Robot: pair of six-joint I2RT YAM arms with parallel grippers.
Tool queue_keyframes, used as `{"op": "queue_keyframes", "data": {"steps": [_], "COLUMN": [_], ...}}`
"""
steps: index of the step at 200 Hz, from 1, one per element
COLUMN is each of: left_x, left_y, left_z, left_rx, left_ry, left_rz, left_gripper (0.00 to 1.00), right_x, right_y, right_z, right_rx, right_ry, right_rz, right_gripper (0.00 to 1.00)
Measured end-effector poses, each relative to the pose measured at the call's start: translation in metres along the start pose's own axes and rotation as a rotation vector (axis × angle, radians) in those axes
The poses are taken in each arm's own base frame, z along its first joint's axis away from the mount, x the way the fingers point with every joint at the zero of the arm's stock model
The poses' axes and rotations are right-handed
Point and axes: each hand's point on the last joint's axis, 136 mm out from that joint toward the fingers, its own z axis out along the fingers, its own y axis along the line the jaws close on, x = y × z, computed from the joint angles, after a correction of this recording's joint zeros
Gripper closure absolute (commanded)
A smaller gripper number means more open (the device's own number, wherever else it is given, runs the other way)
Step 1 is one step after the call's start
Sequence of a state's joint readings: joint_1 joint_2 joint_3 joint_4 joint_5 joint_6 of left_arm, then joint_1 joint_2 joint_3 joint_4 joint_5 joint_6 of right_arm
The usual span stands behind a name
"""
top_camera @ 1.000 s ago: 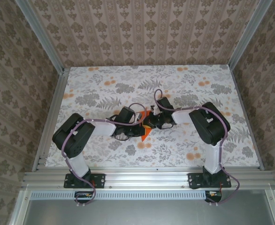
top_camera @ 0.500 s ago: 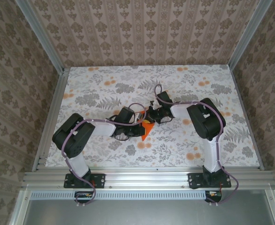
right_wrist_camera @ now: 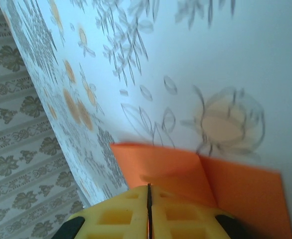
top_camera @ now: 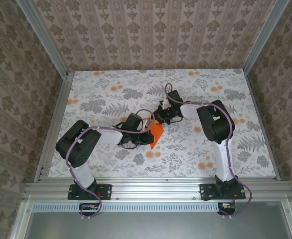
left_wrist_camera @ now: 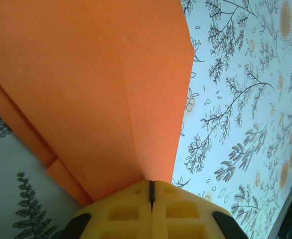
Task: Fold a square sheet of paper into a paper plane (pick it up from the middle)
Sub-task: Fourth fold the wing at the center of the table.
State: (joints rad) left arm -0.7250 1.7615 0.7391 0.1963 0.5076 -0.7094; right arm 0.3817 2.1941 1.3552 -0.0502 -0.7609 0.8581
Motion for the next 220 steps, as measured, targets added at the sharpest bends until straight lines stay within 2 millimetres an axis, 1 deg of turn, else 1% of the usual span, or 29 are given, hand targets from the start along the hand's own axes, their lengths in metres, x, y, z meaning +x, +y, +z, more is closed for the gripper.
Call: {"op": "queue_keyframes", "data": {"steps": [34,76,92,121,136,144,159,171,184,194,206,220], "left_x": [0.003,0.007,0.008,0.01,0.013,0.015,0.018,0.022,0.027,0.027,0.021,0.006], "left_y": [0.0,-0.002,-0.002,-0.003,-0.004,-0.004,-0.004,-0.003,-0.002,-0.004,-0.012,-0.027], "left_z": [0.0,0.0,0.0,0.0,-0.001,-0.002,-0.005,-0.009,-0.015,-0.022,-0.03,-0.044], "left_rx": [0.007,0.019,0.021,0.024,0.026,0.023,0.009,-0.008,-0.033,-0.045,-0.05,-0.039], "left_ry": [0.011,0.03,0.036,0.052,0.067,0.078,0.101,0.123,0.144,0.151,0.139,0.095], "left_rz": [0.004,0.003,0.006,0.018,0.032,0.04,0.055,0.059,0.057,0.058,0.068,0.089], "left_gripper": [1.0,1.0,1.0,1.0,1.0,0.98,0.94,0.85,0.82,0.77,0.74,0.73], "right_x": [-0.038,-0.067,-0.073,-0.078,-0.08,-0.08,-0.073,-0.063,-0.045,-0.029,-0.01,0.013], "right_y": [0.0,-0.001,-0.002,-0.004,-0.004,-0.001,0.01,0.023,0.039,0.046,0.046,0.033], "right_z": [-0.004,-0.008,-0.009,-0.017,-0.028,-0.036,-0.06,-0.083,-0.109,-0.125,-0.137,-0.142], "right_rx": [0.008,0.058,0.071,0.088,0.107,0.114,0.128,0.128,0.117,0.106,0.1,0.106], "right_ry": [-0.076,-0.139,-0.151,-0.164,-0.174,-0.186,-0.214,-0.247,-0.281,-0.303,-0.322,-0.322], "right_rz": [-0.021,-0.043,-0.051,-0.053,-0.056,-0.068,-0.1,-0.132,-0.168,-0.191,-0.203,-0.194], "right_gripper": [0.9,0.9,0.9,0.87,0.85,0.84,0.83,0.82,0.82,0.8,0.79,0.79]}}
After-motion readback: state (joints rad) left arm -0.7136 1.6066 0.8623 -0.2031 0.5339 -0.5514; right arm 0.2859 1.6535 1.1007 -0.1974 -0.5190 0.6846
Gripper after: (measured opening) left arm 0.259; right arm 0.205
